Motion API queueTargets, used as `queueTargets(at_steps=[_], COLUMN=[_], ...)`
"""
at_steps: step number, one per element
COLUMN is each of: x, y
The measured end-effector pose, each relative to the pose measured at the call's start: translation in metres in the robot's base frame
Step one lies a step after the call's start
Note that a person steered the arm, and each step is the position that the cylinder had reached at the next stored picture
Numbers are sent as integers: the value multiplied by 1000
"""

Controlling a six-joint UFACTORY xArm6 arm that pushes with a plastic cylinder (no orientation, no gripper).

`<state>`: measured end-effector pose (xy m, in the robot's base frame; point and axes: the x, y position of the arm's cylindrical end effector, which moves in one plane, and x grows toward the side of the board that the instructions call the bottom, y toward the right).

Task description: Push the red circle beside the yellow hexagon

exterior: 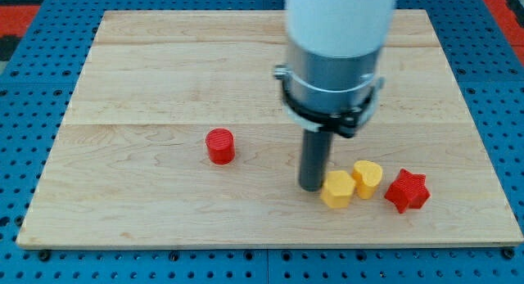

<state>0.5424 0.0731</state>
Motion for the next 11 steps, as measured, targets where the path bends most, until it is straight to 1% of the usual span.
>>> queueTargets(at_steps=[1,2,3,4,6,7,8,9,10,11], x=[0,0,0,0,0,0,-13,-71,-80,-78], y=[17,16,14,-5,-164,-228,-258,-258,-207,-87])
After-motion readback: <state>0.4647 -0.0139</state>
